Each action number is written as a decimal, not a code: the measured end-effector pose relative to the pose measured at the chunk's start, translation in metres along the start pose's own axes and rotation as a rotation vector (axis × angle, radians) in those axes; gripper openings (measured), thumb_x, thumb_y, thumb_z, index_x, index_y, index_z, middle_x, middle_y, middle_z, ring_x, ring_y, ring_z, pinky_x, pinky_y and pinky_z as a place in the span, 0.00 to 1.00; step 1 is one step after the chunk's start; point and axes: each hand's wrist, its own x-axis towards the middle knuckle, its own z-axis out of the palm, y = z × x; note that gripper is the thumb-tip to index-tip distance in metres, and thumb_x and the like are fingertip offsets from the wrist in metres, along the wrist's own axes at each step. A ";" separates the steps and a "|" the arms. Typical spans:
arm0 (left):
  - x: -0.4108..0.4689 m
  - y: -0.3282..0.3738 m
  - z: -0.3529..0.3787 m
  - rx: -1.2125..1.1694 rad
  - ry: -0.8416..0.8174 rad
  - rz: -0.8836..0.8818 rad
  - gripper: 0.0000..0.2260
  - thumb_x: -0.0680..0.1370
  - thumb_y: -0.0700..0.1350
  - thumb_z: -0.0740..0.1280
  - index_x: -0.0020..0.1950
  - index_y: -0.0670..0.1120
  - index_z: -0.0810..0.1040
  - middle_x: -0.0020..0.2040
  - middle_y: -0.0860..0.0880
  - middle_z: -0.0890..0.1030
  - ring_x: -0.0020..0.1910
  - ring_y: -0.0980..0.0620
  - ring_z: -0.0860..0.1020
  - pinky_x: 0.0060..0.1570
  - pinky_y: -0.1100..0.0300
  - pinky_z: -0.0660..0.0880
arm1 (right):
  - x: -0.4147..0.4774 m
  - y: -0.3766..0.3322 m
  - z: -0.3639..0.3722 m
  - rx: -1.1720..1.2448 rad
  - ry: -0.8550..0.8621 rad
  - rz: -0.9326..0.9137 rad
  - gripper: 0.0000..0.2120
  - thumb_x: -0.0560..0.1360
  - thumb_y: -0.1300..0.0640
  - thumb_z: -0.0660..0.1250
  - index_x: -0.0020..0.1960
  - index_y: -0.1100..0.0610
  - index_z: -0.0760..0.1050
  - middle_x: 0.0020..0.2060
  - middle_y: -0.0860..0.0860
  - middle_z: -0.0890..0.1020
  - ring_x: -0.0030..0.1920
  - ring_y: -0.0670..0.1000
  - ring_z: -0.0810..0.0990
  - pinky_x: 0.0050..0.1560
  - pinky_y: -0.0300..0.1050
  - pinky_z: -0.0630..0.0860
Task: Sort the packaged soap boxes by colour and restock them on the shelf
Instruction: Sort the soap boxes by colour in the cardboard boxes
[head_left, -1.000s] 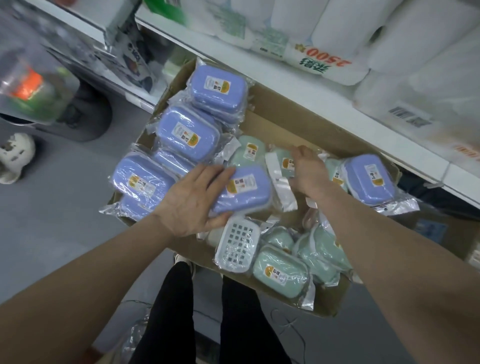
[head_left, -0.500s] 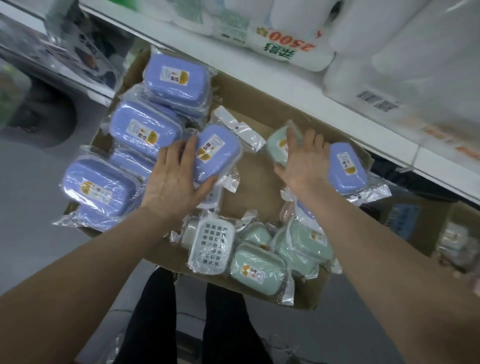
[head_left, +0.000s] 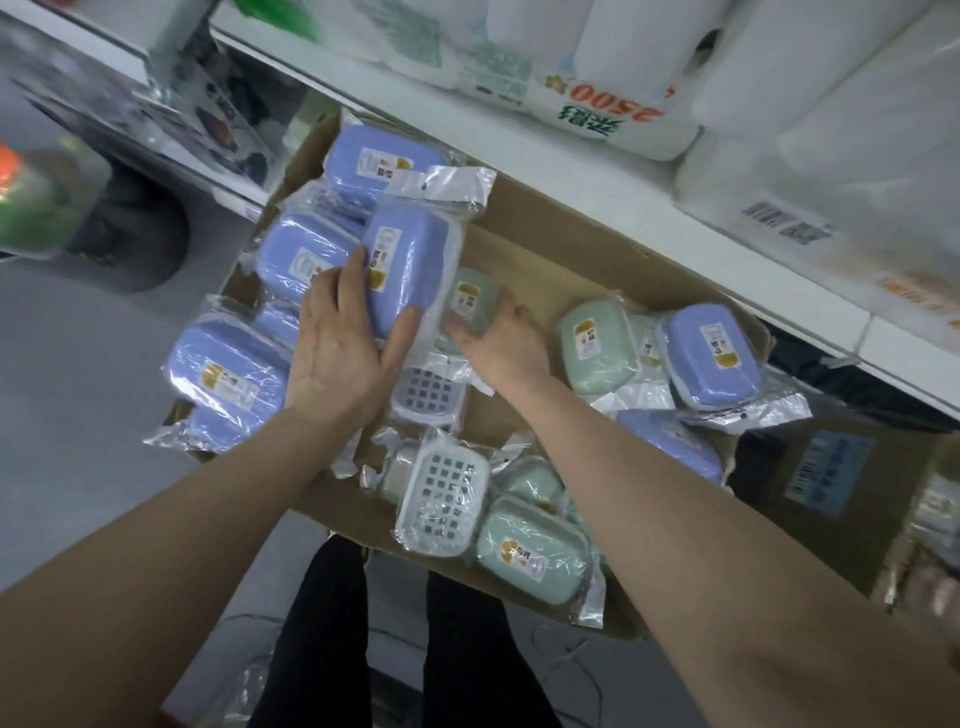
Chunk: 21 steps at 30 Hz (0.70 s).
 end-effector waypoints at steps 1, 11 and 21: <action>-0.001 -0.001 0.000 -0.030 0.009 -0.017 0.32 0.80 0.61 0.57 0.77 0.43 0.57 0.67 0.40 0.67 0.66 0.42 0.66 0.67 0.48 0.62 | 0.001 -0.005 0.006 -0.010 -0.047 0.002 0.47 0.72 0.32 0.64 0.79 0.57 0.51 0.70 0.63 0.65 0.70 0.63 0.66 0.67 0.54 0.66; -0.002 -0.005 -0.003 -0.037 -0.001 -0.034 0.32 0.79 0.63 0.56 0.77 0.46 0.56 0.68 0.42 0.66 0.65 0.44 0.66 0.65 0.46 0.65 | 0.017 0.015 0.000 -0.049 0.068 -0.106 0.30 0.77 0.53 0.66 0.77 0.44 0.61 0.58 0.60 0.72 0.56 0.64 0.76 0.63 0.52 0.73; -0.007 -0.001 0.013 0.082 -0.105 0.138 0.34 0.78 0.63 0.59 0.75 0.42 0.60 0.64 0.38 0.69 0.62 0.39 0.68 0.64 0.44 0.67 | -0.001 0.094 -0.073 -0.201 0.347 -0.251 0.20 0.76 0.68 0.63 0.65 0.58 0.77 0.54 0.63 0.74 0.51 0.64 0.76 0.56 0.52 0.73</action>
